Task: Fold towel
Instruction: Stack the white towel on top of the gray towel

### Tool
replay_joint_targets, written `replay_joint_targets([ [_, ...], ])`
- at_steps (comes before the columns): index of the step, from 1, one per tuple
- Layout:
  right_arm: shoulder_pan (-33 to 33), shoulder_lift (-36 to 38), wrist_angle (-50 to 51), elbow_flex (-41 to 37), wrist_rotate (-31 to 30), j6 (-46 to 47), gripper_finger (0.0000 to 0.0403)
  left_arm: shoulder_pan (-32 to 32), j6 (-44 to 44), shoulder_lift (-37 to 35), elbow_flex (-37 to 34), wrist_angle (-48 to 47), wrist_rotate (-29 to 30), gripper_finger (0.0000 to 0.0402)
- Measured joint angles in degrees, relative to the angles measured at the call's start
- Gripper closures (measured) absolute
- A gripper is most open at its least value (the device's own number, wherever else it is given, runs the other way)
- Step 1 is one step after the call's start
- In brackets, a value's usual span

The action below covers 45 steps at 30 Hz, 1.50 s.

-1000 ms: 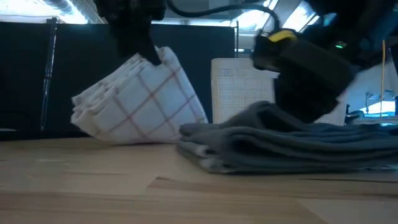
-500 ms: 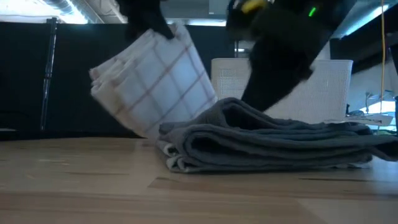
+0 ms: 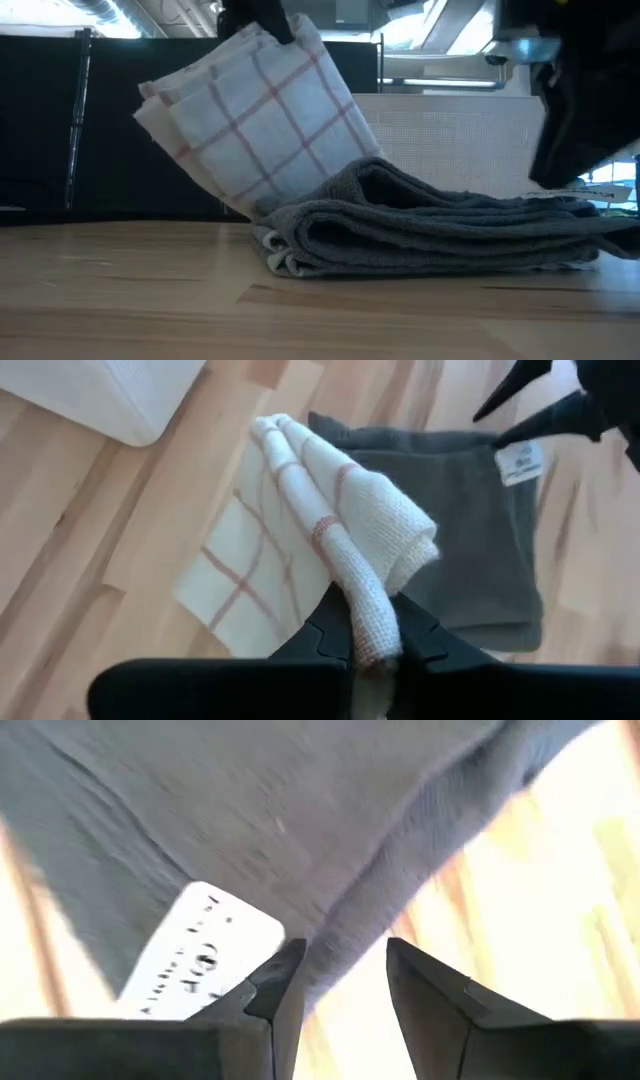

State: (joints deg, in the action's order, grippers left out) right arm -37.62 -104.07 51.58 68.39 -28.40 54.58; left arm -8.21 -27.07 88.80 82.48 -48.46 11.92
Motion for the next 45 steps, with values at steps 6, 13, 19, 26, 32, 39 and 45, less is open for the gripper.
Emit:
replay_joint_targets([
  [6,-0.25,0.0,-11.98,-6.65,1.92,1.63,0.0261,-0.08,0.44,6.21,5.74,-0.58,-0.43,0.038],
  [13,0.49,0.0,-26.96,-11.88,1.07,-1.35,0.0261,-0.33,0.05,8.87,8.79,2.54,-3.33,0.0375],
  [19,1.04,0.0,-29.37,-13.04,-0.6,-1.43,0.0261,-1.16,-0.59,9.06,8.87,5.97,-4.09,0.0374],
  [26,1.0,0.0,-29.56,-13.03,-2.16,-0.99,0.0261,-3.24,-2.48,11.48,8.81,5.73,-4.11,0.0373],
  [32,0.89,0.0,-29.66,-13.01,-3.02,-0.87,0.0261,-5.42,-4.2,13.55,8.8,5.56,-4.12,0.0373],
  [39,0.89,0.0,-30.81,-13.01,-3.74,-0.87,0.0261,-7.66,-7.04,17.25,8.74,9.63,-2.71,0.0373],
  [45,0.89,0.0,-30.77,-13.01,-4.02,-0.87,0.0261,-8.99,-5.03,20.28,8.74,18.57,-2.52,0.0373],
])
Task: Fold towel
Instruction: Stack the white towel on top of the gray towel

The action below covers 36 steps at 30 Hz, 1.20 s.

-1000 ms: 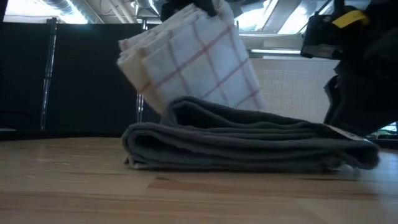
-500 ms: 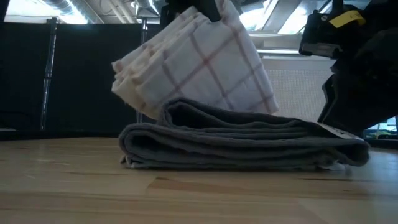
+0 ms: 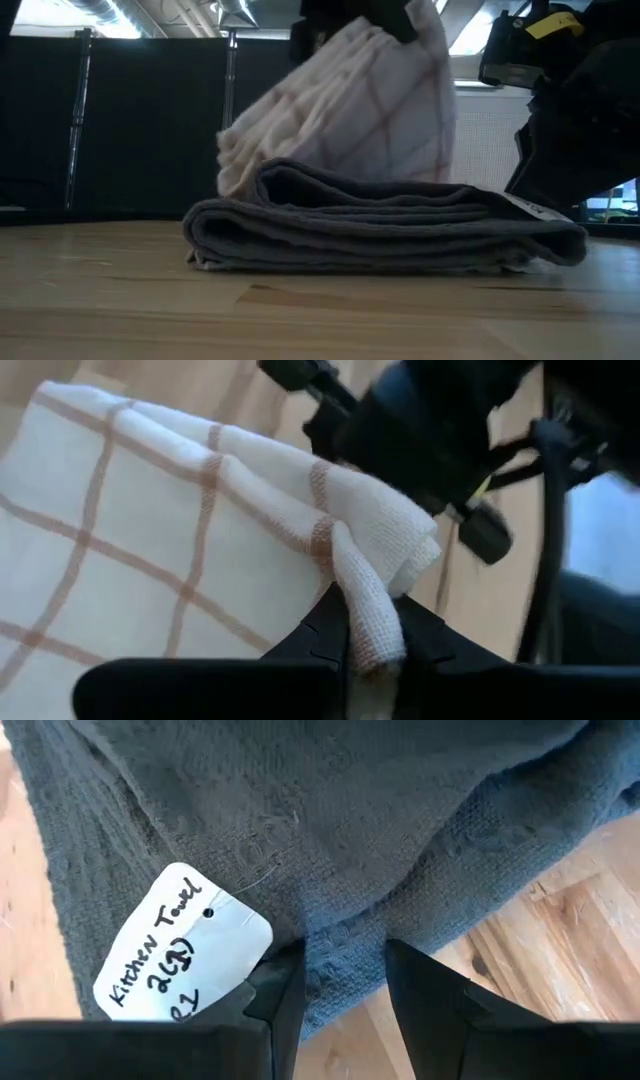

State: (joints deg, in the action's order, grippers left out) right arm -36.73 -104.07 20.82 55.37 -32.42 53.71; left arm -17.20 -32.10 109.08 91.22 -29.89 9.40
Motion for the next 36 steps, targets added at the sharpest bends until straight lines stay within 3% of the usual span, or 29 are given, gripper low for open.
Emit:
replay_joint_targets([
  [16,0.0,0.0,0.28,0.0,0.64,0.0,0.0261,1.56,5.66,1.38,-0.02,-0.85,-1.16,0.037],
  [22,-0.07,0.0,0.39,0.0,2.73,-0.17,0.0261,1.58,7.67,1.59,0.0,-3.19,-1.28,0.0309],
  [25,-0.05,0.1,0.93,0.04,5.6,-0.44,0.0261,1.56,8.53,1.33,0.0,-5.13,-2.51,0.0271],
  [30,-0.77,2.13,6.57,1.09,17.4,1.48,0.0261,0.91,9.85,-3.06,0.04,-13.14,-4.73,0.024],
  [33,-1.92,3.85,10.01,2.31,22.64,2.46,0.0261,-0.24,9.8,-5.83,0.07,-20.69,-1.91,0.0239],
  [36,-3.35,5.65,14.18,4.48,23.24,2.94,0.0261,-1.98,9.72,-7.42,0.04,-25.68,4.14,0.0245],
])
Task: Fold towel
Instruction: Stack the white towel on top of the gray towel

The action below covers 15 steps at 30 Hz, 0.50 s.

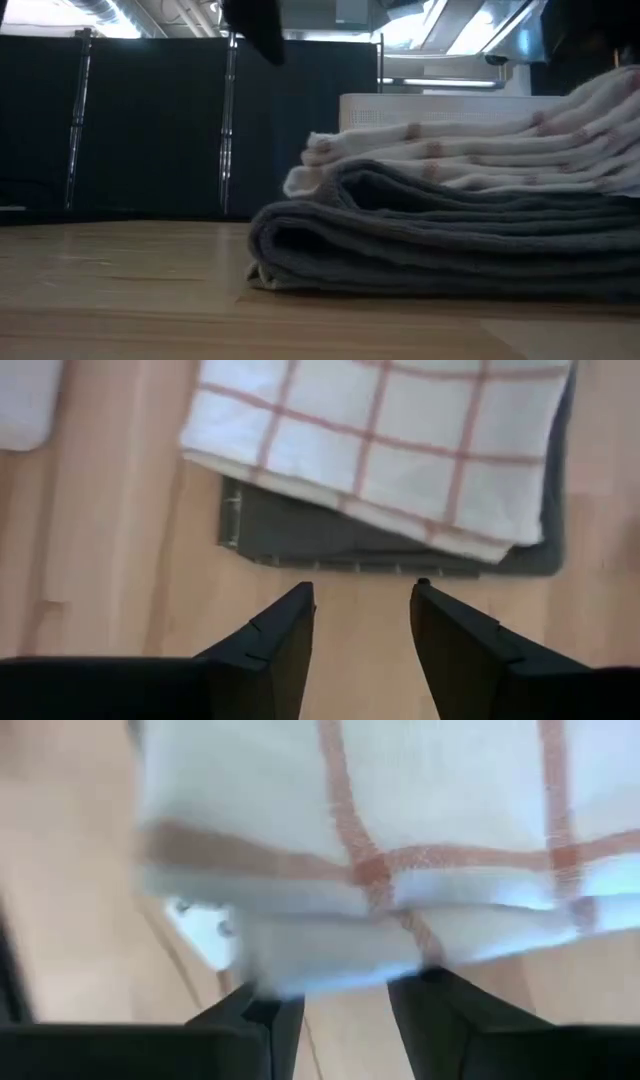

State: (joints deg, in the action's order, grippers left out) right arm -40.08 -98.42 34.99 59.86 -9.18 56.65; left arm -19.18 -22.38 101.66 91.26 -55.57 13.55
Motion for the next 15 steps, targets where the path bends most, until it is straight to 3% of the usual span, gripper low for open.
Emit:
replay_joint_targets([
  [4,-1.62,1.82,1.51,2.04,-3.74,0.03,0.0261,-0.61,1.65,-0.33,-3.52,3.0,0.85,0.0253],
  [8,-2.6,2.57,2.26,3.02,-4.21,0.13,0.0261,2.97,6.03,-0.3,-9.19,11.49,-1.61,0.0254],
  [13,-5.14,2.57,4.55,3.01,-12.38,0.36,0.0261,12.6,9.77,-0.3,-14.75,26.14,-18.16,0.0254],
  [15,-6.4,2.59,3.59,2.12,-18.48,1.26,0.0261,16.16,9.59,-0.3,-16.53,29.94,-20.14,0.0254],
])
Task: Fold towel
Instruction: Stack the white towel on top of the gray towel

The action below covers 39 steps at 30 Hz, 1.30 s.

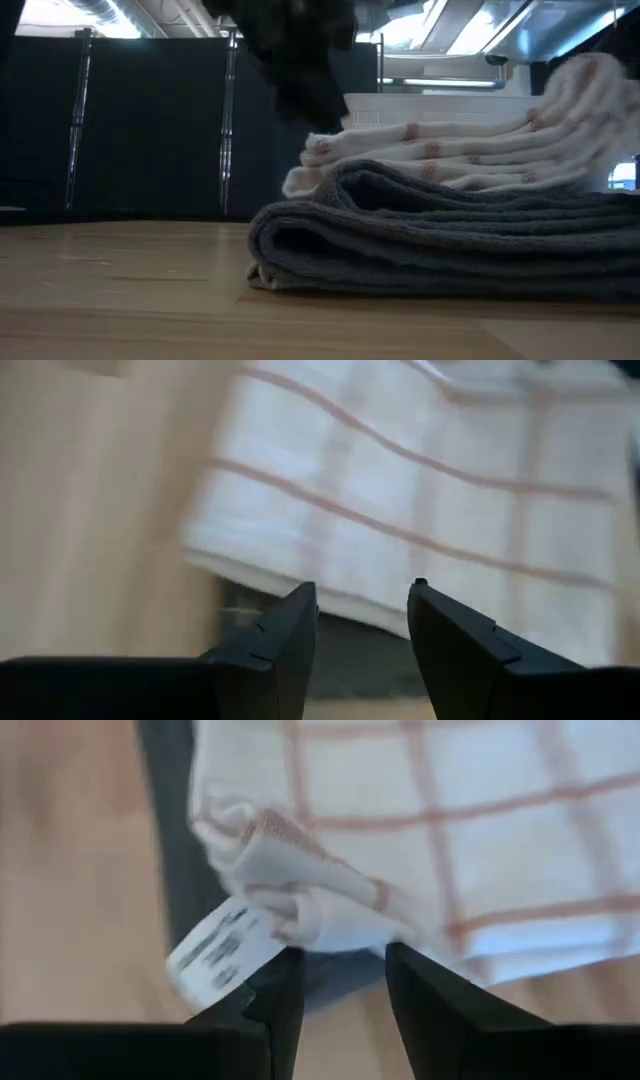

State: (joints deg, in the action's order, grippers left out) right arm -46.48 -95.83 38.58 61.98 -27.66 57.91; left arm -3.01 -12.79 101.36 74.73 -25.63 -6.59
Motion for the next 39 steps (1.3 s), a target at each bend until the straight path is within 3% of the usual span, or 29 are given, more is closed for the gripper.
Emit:
replay_joint_targets([
  [5,-2.73,0.0,-4.01,-3.51,-14.27,3.26,0.0261,6.48,-0.54,0.02,-3.69,7.57,-0.09,0.0254],
  [8,-3.06,0.0,-6.92,-5.55,-17.41,3.2,0.0261,8.39,-2.04,1.64,-5.41,12.89,-0.74,0.0254],
  [14,-2.98,-0.02,-7.42,-6.74,-16.9,3.3,0.0261,10.01,-5.28,5.99,-7.51,18.86,-3.23,0.0254],
  [19,-3.01,-0.02,-7.58,-6.78,-16.29,3.24,0.0261,10.1,-6.77,6.54,-7.49,20.73,-12.37,0.0254],
  [25,-2.99,-0.02,-7.69,-6.78,-16.31,3.17,0.0261,9.91,-5.12,6.56,-7.47,18.9,-8.27,0.0254],
  [30,-2.99,-0.02,-8.08,-6.78,-16.33,3.13,0.0261,9.76,-4.56,6.56,-7.47,18.79,-14.4,0.0254],
  [36,-2.99,-0.02,-8.54,-6.78,-16.83,1.95,0.0261,9.06,-1.73,8.35,-7.4,18.98,-14.69,0.0256],
  [39,-2.99,-0.02,-8.65,-6.8,-16.81,1.86,0.0261,9.05,-1.74,8.59,-7.4,19.5,-14.67,0.028],
])
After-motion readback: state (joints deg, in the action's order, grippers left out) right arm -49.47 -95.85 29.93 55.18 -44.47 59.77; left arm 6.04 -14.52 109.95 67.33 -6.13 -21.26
